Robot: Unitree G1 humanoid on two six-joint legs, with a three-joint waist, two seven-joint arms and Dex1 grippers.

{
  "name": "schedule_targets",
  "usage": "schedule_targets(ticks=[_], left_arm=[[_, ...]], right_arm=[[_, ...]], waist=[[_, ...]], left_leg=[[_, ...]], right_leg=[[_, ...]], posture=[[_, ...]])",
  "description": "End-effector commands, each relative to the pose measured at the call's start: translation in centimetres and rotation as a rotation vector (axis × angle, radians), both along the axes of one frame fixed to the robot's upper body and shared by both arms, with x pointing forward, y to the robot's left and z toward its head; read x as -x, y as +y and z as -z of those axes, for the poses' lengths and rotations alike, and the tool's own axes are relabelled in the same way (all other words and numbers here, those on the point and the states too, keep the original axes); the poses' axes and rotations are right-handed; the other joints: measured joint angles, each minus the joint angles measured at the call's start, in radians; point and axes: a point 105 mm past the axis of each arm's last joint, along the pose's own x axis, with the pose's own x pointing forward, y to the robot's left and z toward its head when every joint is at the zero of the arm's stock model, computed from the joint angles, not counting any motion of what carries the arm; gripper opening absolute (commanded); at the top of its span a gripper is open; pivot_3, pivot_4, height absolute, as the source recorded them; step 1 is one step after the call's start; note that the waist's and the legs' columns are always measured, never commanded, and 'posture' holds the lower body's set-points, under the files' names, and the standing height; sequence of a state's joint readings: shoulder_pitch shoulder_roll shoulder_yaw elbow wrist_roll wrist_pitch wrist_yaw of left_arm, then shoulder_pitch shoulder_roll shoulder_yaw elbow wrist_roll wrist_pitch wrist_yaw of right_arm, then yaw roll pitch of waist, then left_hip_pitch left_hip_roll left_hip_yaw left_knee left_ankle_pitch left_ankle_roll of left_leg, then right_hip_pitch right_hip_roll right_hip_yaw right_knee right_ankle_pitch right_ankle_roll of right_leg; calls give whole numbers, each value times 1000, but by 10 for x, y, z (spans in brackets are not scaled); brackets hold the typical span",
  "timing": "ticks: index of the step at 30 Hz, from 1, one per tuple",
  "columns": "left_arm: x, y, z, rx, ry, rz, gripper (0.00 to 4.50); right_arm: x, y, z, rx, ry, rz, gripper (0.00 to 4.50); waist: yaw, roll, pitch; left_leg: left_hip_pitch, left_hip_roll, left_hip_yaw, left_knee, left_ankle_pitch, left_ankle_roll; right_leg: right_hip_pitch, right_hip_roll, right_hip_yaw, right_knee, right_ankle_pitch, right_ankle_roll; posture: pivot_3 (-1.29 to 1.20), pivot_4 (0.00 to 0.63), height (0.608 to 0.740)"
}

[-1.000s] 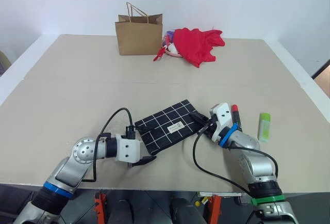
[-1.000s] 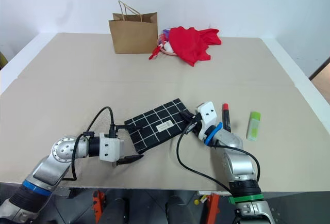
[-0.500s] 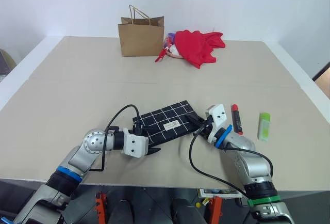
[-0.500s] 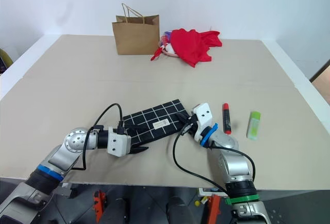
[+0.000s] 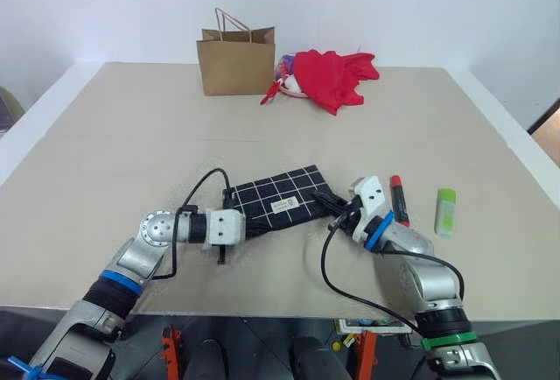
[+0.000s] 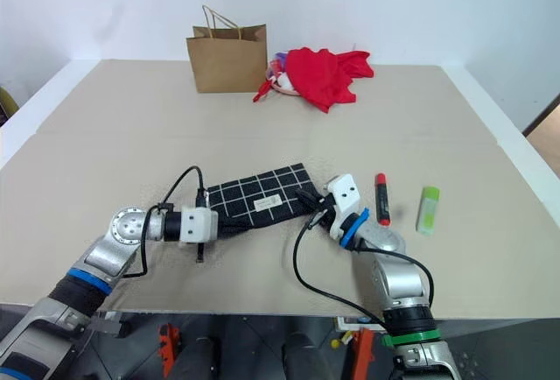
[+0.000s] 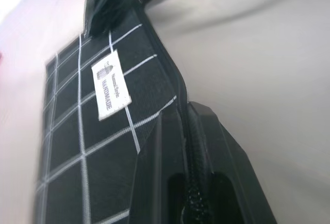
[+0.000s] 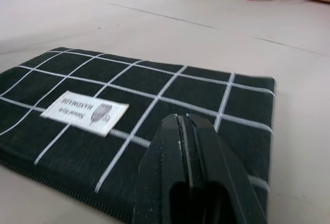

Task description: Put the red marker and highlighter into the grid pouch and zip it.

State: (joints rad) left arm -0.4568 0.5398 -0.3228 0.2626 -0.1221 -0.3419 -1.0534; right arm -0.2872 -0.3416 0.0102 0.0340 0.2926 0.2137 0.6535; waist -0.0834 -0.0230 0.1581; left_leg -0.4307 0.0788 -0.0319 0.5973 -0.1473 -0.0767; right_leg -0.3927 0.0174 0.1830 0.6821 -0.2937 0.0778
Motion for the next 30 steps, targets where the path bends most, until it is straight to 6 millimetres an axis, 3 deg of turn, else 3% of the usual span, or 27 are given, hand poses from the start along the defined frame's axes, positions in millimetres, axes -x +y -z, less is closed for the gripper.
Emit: schedule_targets(ticks=[1, 4, 5, 7, 14, 27, 30], left_arm=[[2, 7, -32, 141, 72, 11, 0], [6, 10, -40, 173, 119, 25, 0], [8, 11, -42, 178, 127, 30, 0], [9, 13, -45, 183, 138, 34, 0], [11, 12, -55, 219, 152, 36, 0], [15, 8, -57, 213, 150, 47, 0], [16, 7, -57, 212, 149, 48, 0]], right_arm=[[11, -15, -58, -71, -183, -22, 1812], [28, -30, -65, -55, -219, -44, 3125], [35, -35, -63, -49, -217, -54, 3726], [52, -43, -55, -35, -205, -75, 4467], [77, -45, -26, 39, -218, -92, 4467], [67, -38, -11, 94, -260, -82, 4467], [65, -39, -13, 87, -267, -75, 3155]], waist=[[1, 0, 0], [4, 0, 0], [7, 0, 0], [12, 0, 0], [4, 0, 0], [5, 0, 1], [6, 0, 1]], left_leg=[[-3, 0, 0, 0, 0, 0], [-7, 0, -1, -3, -1, 0], [-7, -1, -2, -3, -2, 0], [-8, 0, -2, -5, -3, 1], [-7, 0, -2, -4, -8, 8], [-6, 0, -2, 3, -5, 4], [-6, 0, -2, 2, -5, 4]], right_leg=[[-3, 0, 0, 0, 0, 2], [-6, 0, 0, 0, -1, 6], [-6, 0, -1, 0, -2, 6], [-6, 0, -4, 0, -6, 4], [-5, 0, -6, 0, -8, 1], [-1, -1, -6, 0, -6, 1], [-1, -1, -6, 0, -5, 2]], posture=[[0, 150, 740], [0, 150, 740], [0, 150, 740], [0, 150, 740], [0, 150, 740], [0, 150, 740], [0, 150, 740]])
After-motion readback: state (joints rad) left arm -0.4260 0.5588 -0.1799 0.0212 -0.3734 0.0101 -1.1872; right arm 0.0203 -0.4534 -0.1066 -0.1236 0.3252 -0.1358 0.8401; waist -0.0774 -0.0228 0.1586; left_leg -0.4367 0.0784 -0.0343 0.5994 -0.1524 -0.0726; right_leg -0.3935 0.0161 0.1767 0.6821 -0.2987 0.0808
